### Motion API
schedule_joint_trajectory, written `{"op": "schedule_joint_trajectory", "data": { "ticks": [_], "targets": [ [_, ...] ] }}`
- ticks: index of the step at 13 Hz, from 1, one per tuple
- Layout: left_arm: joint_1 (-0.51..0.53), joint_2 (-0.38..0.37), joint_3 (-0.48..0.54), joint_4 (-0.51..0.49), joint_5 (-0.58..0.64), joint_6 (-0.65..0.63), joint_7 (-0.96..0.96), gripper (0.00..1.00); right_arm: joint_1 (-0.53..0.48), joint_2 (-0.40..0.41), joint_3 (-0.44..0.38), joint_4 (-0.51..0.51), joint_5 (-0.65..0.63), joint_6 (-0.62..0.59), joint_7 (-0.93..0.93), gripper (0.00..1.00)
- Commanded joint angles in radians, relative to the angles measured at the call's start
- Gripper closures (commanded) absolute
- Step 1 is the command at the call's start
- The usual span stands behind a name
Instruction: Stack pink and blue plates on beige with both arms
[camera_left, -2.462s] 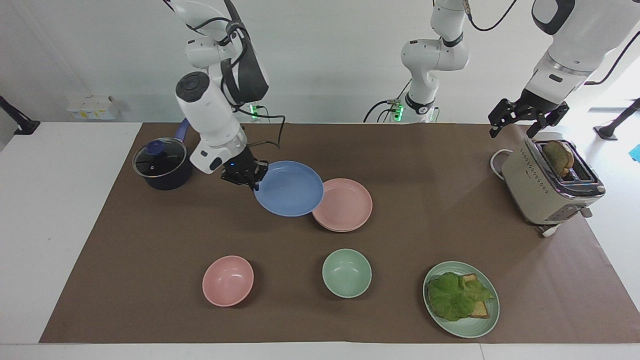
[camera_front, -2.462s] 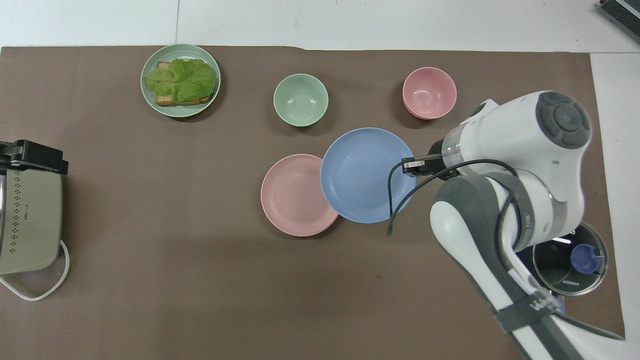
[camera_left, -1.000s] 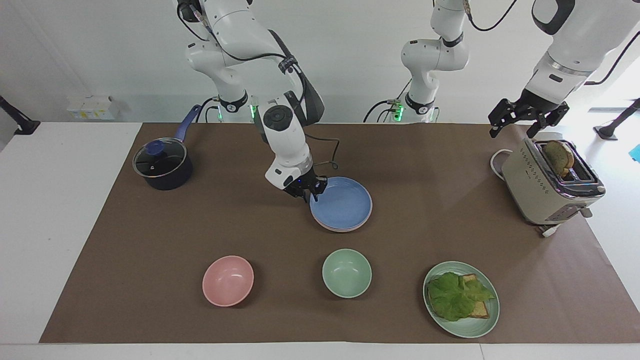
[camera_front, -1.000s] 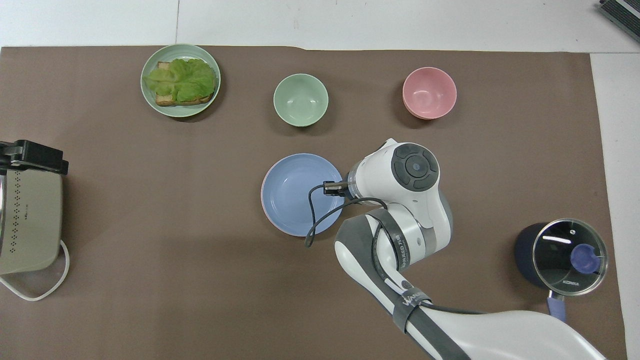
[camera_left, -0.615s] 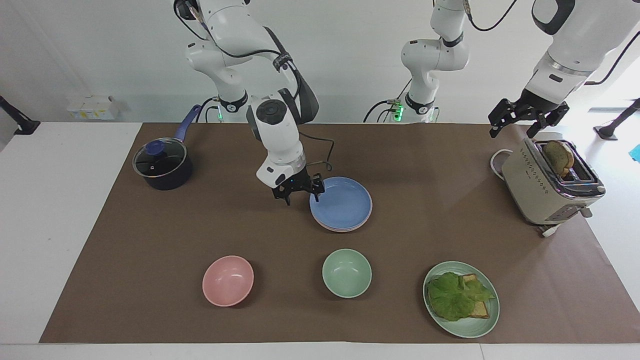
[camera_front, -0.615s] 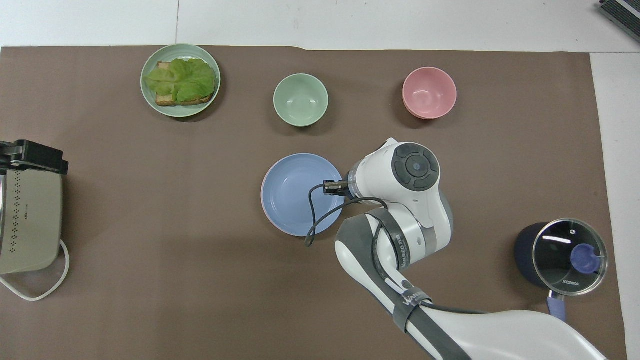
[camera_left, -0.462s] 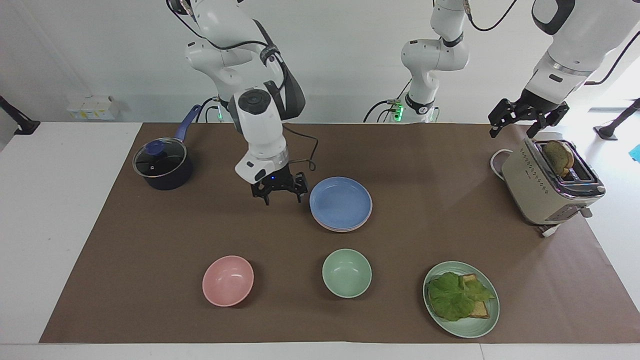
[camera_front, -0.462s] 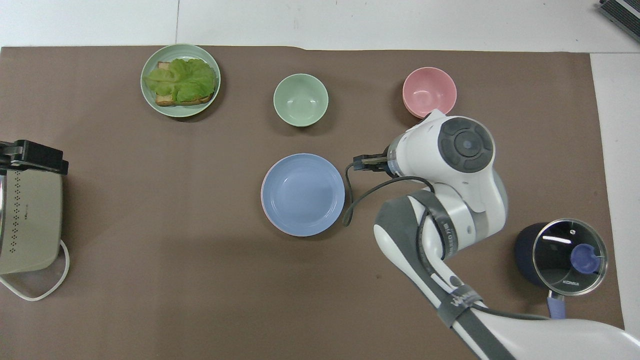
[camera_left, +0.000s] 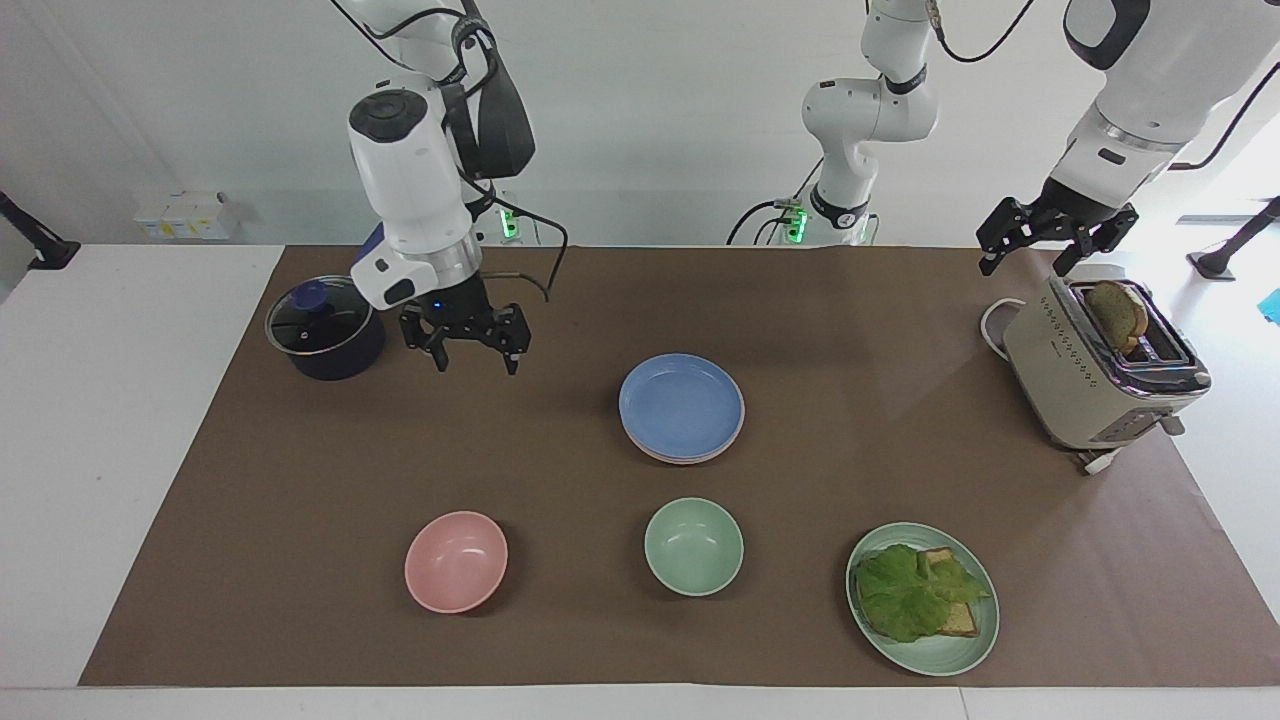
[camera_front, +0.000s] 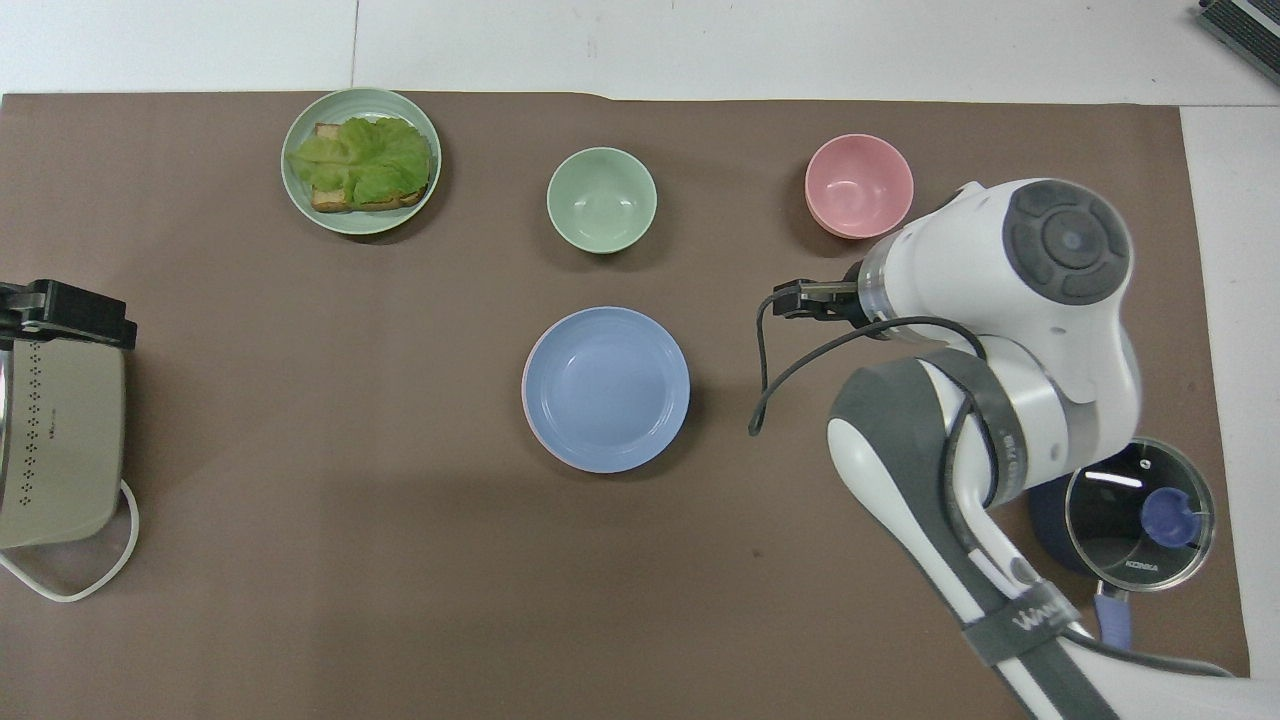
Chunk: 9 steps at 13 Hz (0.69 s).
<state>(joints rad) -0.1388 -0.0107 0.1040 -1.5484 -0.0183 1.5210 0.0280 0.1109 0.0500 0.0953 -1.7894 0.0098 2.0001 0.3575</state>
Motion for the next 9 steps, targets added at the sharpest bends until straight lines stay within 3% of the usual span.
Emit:
{"op": "schedule_joint_trajectory", "data": {
  "ticks": [1,3,5,9],
  "targets": [
    [0.004,-0.003,-0.003,-0.002,0.011,-0.002,0.012,0.00,-0.023,-0.088,0.003,-0.005,-0.016,-0.075,0.003,0.00],
    [0.004,-0.003,-0.003,-0.002,0.011,-0.004,0.012,0.00,-0.023,-0.127,-0.017,0.004,-0.016,-0.131,0.005,0.00],
    [0.004,-0.003,-0.001,-0.002,0.011,-0.004,0.012,0.00,-0.023,-0.134,-0.052,0.088,-0.014,-0.234,0.006,0.00],
    [0.004,-0.003,-0.003,-0.002,0.011,-0.002,0.012,0.00,-0.023,-0.140,-0.189,0.177,-0.007,-0.372,-0.076,0.00]
  ]
}}
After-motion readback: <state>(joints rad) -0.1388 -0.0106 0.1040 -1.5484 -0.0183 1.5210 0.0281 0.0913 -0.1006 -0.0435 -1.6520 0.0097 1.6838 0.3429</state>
